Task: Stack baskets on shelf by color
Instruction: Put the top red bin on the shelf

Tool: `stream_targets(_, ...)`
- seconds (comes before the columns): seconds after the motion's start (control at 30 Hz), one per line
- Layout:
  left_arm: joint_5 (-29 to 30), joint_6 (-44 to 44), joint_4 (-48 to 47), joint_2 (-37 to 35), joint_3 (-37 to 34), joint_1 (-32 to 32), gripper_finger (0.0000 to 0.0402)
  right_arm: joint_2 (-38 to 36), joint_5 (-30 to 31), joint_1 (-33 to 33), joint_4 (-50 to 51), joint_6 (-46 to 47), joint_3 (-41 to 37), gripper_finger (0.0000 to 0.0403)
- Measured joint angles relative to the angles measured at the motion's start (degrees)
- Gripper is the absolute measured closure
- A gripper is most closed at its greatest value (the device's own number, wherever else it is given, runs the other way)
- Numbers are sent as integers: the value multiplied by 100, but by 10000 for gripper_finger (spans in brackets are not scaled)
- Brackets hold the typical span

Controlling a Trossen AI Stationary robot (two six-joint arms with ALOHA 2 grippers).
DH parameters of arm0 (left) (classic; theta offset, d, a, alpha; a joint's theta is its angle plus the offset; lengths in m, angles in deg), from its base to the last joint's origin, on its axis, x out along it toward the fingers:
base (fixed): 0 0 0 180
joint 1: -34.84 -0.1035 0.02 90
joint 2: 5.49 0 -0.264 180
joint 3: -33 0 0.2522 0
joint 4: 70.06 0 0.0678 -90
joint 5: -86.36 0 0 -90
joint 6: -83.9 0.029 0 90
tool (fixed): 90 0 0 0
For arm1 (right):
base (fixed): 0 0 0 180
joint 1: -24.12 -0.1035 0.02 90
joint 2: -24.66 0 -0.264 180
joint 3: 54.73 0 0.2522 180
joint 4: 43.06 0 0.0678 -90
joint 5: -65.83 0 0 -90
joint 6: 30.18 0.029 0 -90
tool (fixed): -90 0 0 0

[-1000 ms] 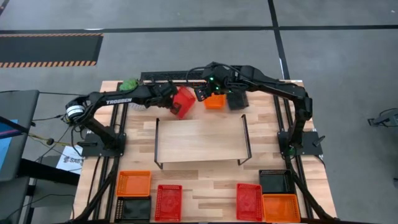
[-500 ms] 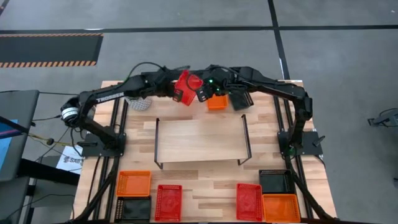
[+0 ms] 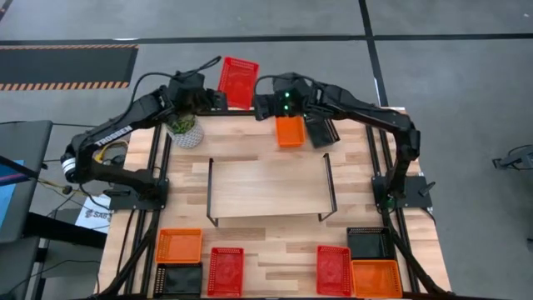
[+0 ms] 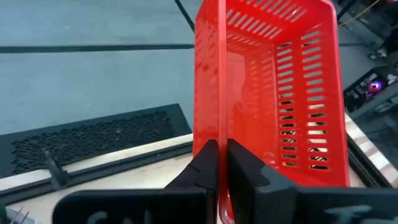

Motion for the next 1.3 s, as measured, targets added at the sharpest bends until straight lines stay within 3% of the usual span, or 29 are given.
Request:
stream_targets(0.2, -159, -123, 195, 13, 0, 213, 401, -14, 23, 67, -365, -238, 0, 168)
stream_targets(0.73, -58, -260, 645, 15, 0, 837, 401, -14, 48, 262, -113, -187, 0, 176)
stream_targets(0.87, -44, -255, 646, 15, 0, 922, 401, -14, 54, 263, -85, -91, 0, 225)
stream_targets(1.1, -111, -76, 666, 13, 0, 1080, 391, -10, 142, 273, -30, -101, 0, 382)
stream_targets(1.3, -433, 197, 608, -29, 0, 1216, 318, -61, -63, 367, 60, -160, 0, 394)
